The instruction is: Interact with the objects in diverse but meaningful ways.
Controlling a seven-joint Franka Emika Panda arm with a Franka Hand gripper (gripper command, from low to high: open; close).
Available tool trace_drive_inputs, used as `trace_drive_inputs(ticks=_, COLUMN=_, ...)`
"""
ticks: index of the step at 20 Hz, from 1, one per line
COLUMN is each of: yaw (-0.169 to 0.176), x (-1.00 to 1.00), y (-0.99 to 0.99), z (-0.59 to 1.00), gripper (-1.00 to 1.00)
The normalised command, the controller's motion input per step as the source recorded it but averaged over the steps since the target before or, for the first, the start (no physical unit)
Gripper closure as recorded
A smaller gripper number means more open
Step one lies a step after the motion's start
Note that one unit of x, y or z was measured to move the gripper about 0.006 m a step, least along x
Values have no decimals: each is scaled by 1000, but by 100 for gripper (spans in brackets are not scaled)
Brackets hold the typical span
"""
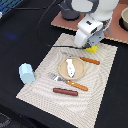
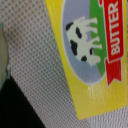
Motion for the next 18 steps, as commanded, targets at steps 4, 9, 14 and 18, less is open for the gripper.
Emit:
trace_drive_inputs(ticks=4, yaw=37, x=-279, y=-37, z=-258, gripper=100)
trace_drive_inputs(ticks=9, yaw=30, x=-263, y=-2, z=-214, gripper=100)
trace_drive_inputs(ticks=14, yaw=24, x=-160, y=0, z=-40, gripper=100)
trace_drive_inputs(ticks=18, yaw=28, x=-79, y=0, z=18, gripper=100)
